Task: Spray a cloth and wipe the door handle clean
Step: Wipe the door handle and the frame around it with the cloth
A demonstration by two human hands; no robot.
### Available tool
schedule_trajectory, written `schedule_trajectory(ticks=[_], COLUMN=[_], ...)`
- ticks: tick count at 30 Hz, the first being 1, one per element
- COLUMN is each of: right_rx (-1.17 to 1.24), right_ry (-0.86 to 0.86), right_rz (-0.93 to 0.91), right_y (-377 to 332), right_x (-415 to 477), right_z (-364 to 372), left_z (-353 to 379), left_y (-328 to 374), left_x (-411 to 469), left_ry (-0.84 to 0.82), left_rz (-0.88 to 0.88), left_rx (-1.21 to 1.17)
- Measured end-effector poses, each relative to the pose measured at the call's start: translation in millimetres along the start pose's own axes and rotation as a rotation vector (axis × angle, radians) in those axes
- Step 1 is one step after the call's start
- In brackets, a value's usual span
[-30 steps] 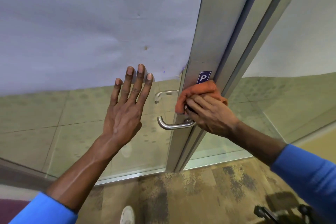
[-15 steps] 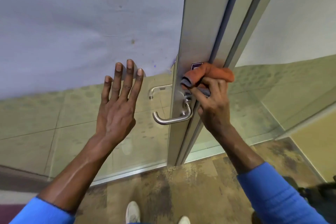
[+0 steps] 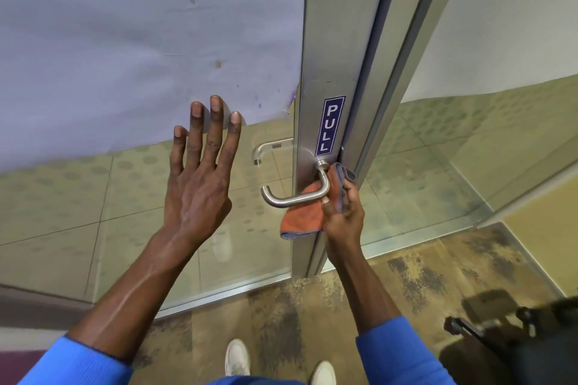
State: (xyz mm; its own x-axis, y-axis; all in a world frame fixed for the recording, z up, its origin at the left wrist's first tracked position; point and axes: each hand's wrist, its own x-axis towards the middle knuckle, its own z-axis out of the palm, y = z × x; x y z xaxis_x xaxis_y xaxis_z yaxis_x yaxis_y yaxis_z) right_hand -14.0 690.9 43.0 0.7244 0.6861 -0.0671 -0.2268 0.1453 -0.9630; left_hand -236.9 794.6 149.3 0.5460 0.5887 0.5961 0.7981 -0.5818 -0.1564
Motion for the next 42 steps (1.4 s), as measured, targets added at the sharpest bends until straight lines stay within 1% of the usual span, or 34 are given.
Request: schedule_trajectory(ticks=[4, 9, 12, 14, 17, 21, 22, 23, 24, 25, 26, 27, 29, 31, 32, 34, 36, 38, 39, 41, 42], right_rx=[0.326, 0.633, 0.690, 0.663, 0.522, 0.209, 0.090, -0.006, -0.013, -0.035, -0.165, -0.325, -0.499, -0.546, -0.581, -0.773, -0.999, -1.063, -1.069, -0.975, -0.979], right_ry=[0.111, 0.101, 0.118, 0.084, 0.106, 0.209, 0.183, 0.119, 0.104, 0.135, 0.145, 0.165, 0.170, 0.131, 0.111, 0.054, -0.039, -0.125, -0.138, -0.098, -0.109], right_rz=[0.202, 0.360, 0.457, 0.450, 0.387, 0.268, 0.252, 0.206, 0.176, 0.157, 0.119, 0.041, -0.081, -0.157, -0.165, -0.234, -0.314, -0.264, -0.233, -0.210, -0.217], right_y=[1.7, -1.6, -1.7, -4.1, -2.1, -1.3, 0.5, -0.9, 0.6, 1.2, 6.9, 8.2, 12.7, 15.7, 17.5, 21.7, 30.8, 39.9, 38.4, 40.4, 41.0], right_x=[3.5, -4.0, -3.3, -2.9, 1.1, 3.7, 5.2, 4.5, 5.5, 5.2, 7.6, 3.6, -4.0, -10.1, -11.2, -9.4, -9.0, -8.5, -10.0, -9.4, -10.2], right_z=[18.4, 31.8, 28.8, 24.3, 21.5, 26.5, 27.1, 29.1, 30.3, 30.7, 31.6, 31.4, 34.3, 33.9, 33.2, 32.1, 28.4, 16.2, 9.4, -9.2, -16.9], left_z=[-2.0, -2.0, -1.2, -1.0, -0.6, -0.6, -0.5, 0.0, 0.4, 0.6, 0.9, 1.1, 1.2, 1.1, 1.0, 0.5, 0.5, 0.2, 0.1, -0.6, -1.0], left_y=[1.9, 5.8, 8.2, 8.7, 7.6, 6.6, 6.3, 6.2, 6.0, 5.6, 5.3, 4.9, 4.3, 3.2, 2.5, 0.2, -2.5, -4.9, -6.0, -8.0, -8.8], left_x=[0.5, 1.3, 0.1, -0.1, -0.2, 0.0, -0.2, -0.2, -0.2, -0.5, -0.6, -0.7, -1.2, -2.0, -2.4, -4.0, -6.3, -9.5, -11.1, -15.0, -16.9], left_ry=[0.005, 0.016, -0.001, -0.004, 0.001, 0.004, 0.004, 0.005, 0.006, 0.006, 0.008, 0.010, 0.006, 0.009, 0.009, 0.000, -0.013, -0.025, -0.028, -0.036, -0.042], left_rz=[-0.005, -0.019, -0.020, -0.022, -0.027, -0.028, -0.028, -0.028, -0.028, -0.026, -0.024, -0.023, -0.021, -0.018, -0.014, -0.001, 0.011, 0.023, 0.029, 0.038, 0.038], left_rx=[0.008, 0.006, -0.013, -0.011, -0.009, -0.004, -0.005, -0.005, -0.004, -0.005, -0.004, 0.000, 0.005, 0.008, 0.010, 0.012, 0.014, 0.017, 0.018, 0.019, 0.020])
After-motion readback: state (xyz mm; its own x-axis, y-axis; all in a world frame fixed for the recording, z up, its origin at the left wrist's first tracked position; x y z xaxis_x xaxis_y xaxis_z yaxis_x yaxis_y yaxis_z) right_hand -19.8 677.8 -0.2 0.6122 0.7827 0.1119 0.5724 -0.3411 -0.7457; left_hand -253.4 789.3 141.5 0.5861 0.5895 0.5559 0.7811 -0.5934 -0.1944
